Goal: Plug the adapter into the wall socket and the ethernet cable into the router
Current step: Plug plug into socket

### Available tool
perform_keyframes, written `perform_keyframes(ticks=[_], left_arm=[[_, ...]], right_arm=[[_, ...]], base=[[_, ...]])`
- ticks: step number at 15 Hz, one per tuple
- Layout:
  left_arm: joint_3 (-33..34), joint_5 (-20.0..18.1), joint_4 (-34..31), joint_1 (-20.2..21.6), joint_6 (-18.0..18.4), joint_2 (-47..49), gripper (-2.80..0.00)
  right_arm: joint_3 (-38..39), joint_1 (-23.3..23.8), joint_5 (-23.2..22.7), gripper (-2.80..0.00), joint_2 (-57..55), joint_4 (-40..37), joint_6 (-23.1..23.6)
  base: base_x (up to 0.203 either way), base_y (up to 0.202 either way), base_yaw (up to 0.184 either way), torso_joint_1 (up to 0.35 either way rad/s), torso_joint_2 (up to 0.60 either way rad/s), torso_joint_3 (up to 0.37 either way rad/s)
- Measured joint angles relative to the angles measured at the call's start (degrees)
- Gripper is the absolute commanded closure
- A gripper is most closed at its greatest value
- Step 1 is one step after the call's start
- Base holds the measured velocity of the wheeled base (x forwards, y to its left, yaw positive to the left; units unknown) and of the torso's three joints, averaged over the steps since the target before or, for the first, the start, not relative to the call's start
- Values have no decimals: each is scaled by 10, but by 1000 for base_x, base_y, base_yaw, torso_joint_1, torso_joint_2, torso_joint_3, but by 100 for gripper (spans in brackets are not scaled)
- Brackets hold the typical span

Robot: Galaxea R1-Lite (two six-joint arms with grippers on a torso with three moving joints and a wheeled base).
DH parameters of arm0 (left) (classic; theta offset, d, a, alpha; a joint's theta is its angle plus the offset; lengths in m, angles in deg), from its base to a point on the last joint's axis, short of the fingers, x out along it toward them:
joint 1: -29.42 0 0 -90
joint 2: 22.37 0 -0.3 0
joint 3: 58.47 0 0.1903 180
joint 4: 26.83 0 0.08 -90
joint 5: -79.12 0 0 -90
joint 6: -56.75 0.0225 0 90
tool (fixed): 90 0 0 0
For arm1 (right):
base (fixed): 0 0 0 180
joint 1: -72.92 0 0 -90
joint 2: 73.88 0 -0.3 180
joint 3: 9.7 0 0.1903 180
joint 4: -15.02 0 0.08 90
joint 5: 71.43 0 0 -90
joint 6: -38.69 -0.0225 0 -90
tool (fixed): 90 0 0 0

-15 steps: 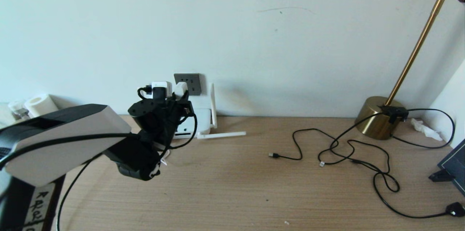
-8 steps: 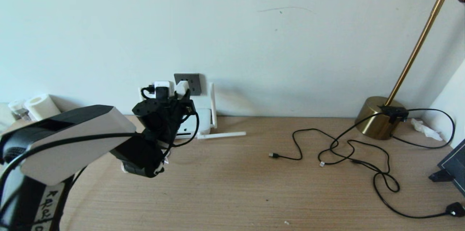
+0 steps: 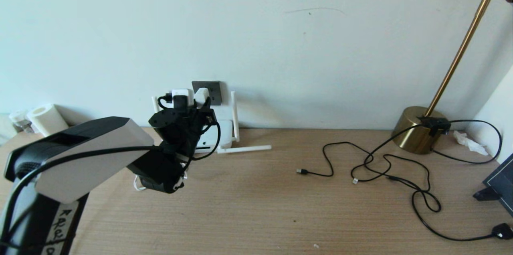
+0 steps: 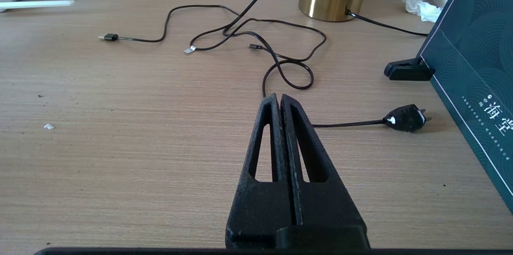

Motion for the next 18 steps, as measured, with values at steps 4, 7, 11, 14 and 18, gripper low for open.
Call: perform_keyframes(ticks=[4, 7, 11, 14, 18], left_arm=[[-2, -2, 0, 5, 0, 1, 0], [-13, -2, 0, 7, 0, 3, 0], [-20, -2, 0, 7, 0, 8, 0], [-21, -2, 0, 8, 0, 12, 0], [-28, -2, 0, 7, 0, 16, 0]], right_arm=[[0, 0, 0, 0, 0, 0, 0], [0, 0, 0, 0, 0, 0, 0], [0, 0, 0, 0, 0, 0, 0], [0, 0, 0, 0, 0, 0, 0], [0, 0, 0, 0, 0, 0, 0]], base=[[0, 0, 0, 0, 0, 0], [0, 0, 0, 0, 0, 0], [0, 0, 0, 0, 0, 0], [0, 0, 0, 0, 0, 0], [0, 0, 0, 0, 0, 0]])
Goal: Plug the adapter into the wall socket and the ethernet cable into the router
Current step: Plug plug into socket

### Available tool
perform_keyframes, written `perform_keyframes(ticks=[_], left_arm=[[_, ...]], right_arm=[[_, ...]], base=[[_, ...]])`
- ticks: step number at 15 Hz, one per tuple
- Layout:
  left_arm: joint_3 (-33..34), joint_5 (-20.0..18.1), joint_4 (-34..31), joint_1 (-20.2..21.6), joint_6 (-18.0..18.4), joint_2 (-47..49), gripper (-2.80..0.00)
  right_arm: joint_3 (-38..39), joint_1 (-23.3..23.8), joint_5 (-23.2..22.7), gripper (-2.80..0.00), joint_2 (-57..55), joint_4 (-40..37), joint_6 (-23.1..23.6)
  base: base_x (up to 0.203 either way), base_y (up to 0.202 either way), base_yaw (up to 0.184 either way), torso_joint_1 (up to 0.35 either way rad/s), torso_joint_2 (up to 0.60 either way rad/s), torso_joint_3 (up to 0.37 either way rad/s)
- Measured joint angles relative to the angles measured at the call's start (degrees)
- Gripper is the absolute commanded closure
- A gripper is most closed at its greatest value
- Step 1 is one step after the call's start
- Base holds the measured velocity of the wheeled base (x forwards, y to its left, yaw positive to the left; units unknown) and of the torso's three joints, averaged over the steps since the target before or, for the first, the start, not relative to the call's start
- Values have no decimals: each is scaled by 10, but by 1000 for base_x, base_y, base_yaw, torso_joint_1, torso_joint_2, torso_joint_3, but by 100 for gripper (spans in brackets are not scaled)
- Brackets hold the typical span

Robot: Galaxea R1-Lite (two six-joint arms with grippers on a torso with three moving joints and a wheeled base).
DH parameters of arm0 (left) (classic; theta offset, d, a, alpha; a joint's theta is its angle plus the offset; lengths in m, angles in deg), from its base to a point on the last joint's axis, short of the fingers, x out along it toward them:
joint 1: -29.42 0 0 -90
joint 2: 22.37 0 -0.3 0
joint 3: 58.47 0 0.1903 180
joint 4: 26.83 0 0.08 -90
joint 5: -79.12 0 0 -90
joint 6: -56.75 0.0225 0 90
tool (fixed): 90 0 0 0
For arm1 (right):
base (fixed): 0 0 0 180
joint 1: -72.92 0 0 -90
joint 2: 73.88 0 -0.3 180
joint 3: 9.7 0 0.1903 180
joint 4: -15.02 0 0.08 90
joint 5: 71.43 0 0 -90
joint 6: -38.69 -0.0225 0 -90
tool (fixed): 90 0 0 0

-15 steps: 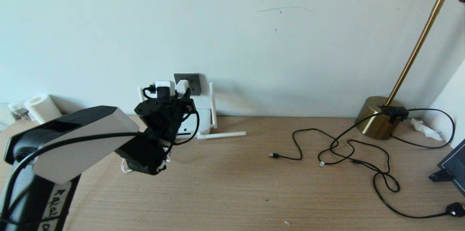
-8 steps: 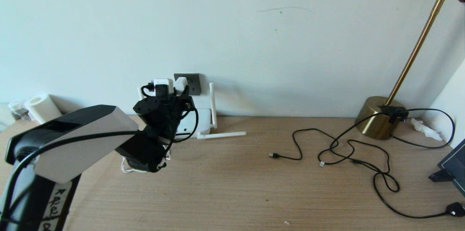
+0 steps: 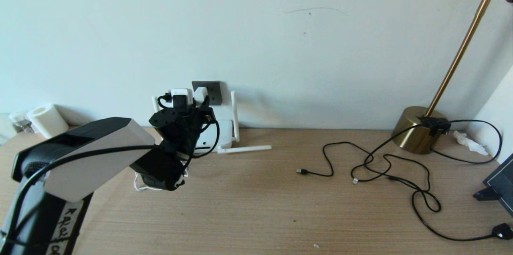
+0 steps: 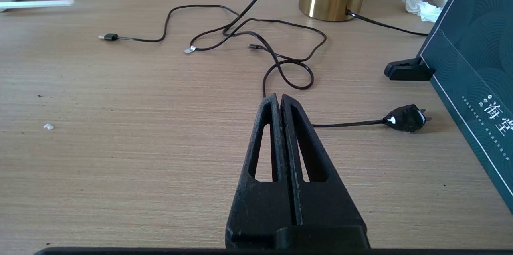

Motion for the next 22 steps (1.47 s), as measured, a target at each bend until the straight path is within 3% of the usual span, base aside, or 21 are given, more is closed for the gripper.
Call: perform_keyframes(ticks=[22], left_arm=[[-53, 0, -24, 2, 4, 28, 0]], right_arm=[[0, 0, 0, 0, 0, 0, 0]], base=[[0, 0, 0, 0, 0, 0]])
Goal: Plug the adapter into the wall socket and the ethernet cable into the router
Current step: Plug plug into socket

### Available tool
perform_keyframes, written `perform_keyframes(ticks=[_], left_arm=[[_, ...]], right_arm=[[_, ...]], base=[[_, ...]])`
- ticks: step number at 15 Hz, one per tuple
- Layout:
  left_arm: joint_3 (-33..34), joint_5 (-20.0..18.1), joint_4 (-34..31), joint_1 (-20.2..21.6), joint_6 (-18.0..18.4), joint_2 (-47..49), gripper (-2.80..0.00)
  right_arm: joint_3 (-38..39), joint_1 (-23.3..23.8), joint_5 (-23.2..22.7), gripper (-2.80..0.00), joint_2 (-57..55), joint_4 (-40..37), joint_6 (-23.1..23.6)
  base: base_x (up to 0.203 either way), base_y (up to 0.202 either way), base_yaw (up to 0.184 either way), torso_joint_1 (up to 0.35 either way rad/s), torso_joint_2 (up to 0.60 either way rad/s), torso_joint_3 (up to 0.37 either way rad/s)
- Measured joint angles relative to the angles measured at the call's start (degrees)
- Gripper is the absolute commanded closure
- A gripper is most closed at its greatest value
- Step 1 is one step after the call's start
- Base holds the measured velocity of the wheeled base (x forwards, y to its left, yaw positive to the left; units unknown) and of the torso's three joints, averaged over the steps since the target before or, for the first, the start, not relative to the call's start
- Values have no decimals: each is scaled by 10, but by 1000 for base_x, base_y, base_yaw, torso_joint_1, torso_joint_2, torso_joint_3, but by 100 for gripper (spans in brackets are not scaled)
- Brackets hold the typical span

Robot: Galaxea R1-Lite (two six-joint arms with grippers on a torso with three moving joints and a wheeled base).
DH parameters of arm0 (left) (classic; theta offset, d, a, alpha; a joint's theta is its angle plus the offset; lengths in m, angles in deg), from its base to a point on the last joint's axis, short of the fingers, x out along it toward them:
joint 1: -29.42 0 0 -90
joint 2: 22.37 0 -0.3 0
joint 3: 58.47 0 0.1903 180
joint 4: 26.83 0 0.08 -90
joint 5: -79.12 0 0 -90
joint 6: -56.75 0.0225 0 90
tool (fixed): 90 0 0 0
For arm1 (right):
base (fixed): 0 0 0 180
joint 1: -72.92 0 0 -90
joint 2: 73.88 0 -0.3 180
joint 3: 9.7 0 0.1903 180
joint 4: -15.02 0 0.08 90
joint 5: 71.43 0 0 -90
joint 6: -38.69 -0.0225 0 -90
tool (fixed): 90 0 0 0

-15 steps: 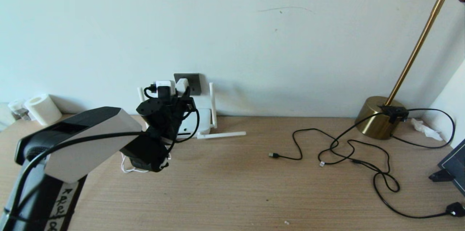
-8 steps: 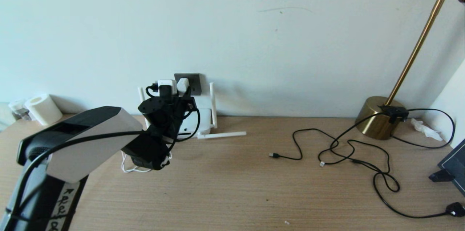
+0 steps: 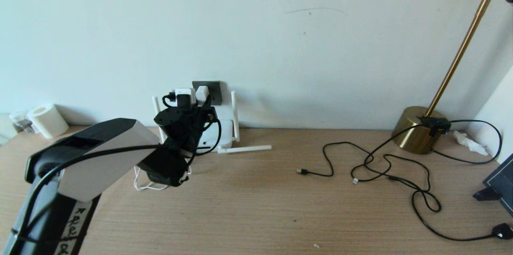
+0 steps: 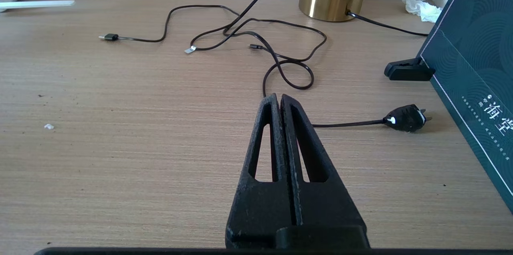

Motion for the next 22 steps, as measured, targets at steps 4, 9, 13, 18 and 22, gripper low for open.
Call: perform_keyframes(ticks=[4, 9, 13, 18, 22], left_arm=[[-16, 1, -10, 2, 0, 8, 0], [-24, 0, -10, 2, 0, 12, 0], [-33, 0, -11, 2, 0, 16, 0], [-34, -1, -10, 2, 0, 19, 0], [-34, -6, -8, 3, 0, 23, 0]], right_arm=[[0, 0, 0, 0, 0, 0, 0], [0, 0, 0, 0, 0, 0, 0], [0, 0, 0, 0, 0, 0, 0], [0, 0, 0, 0, 0, 0, 0], [0, 0, 0, 0, 0, 0, 0]], base=[[0, 0, 0, 0, 0, 0], [0, 0, 0, 0, 0, 0], [0, 0, 0, 0, 0, 0], [0, 0, 0, 0, 0, 0], [0, 0, 0, 0, 0, 0]])
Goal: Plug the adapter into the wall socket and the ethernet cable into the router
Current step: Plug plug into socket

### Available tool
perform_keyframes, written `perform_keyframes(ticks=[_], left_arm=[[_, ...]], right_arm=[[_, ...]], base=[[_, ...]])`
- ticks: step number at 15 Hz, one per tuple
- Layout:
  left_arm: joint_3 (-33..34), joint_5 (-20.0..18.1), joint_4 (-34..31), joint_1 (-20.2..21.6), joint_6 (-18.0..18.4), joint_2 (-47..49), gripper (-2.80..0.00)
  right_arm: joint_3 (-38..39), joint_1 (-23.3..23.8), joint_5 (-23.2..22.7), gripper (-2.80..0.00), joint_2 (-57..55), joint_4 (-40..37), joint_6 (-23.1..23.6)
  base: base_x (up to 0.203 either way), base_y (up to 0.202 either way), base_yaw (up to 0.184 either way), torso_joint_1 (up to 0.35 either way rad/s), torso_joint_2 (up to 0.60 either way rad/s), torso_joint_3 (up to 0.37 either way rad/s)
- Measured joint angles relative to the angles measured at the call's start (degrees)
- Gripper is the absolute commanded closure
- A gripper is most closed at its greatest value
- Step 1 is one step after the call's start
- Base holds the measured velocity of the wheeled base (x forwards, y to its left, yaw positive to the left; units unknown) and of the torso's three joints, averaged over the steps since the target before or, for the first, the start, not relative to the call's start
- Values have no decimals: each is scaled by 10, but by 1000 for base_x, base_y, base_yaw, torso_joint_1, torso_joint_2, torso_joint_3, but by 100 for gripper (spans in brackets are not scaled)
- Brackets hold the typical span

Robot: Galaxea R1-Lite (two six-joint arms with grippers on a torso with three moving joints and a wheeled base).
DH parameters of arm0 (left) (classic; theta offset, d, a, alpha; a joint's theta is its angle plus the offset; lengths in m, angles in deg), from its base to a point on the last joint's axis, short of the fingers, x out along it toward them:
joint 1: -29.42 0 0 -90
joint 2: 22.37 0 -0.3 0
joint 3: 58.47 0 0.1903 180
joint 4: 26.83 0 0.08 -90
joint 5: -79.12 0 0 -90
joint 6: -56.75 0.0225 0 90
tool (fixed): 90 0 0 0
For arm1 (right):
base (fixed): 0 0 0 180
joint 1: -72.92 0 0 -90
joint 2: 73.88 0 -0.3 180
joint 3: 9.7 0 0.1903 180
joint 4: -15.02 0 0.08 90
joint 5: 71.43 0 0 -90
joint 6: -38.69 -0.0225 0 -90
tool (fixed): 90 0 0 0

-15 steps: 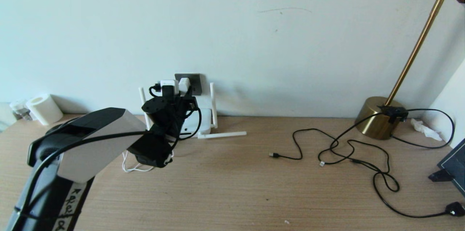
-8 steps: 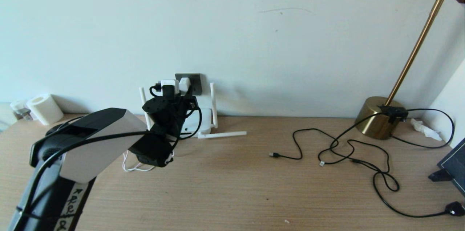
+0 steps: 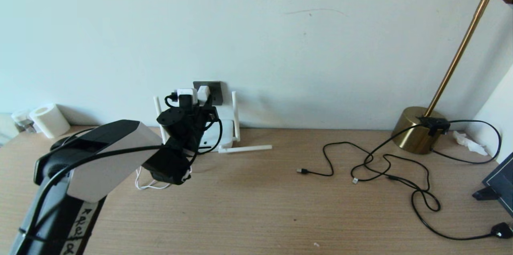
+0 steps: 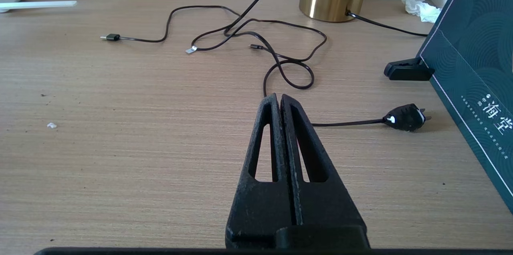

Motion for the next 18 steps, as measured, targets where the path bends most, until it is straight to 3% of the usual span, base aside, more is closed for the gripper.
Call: perform_keyframes(ticks=[18], left_arm=[[-19, -25, -13, 19, -1, 20, 0]], right_arm=[[0, 0, 0, 0, 0, 0, 0]], base=[[0, 0, 0, 0, 0, 0]])
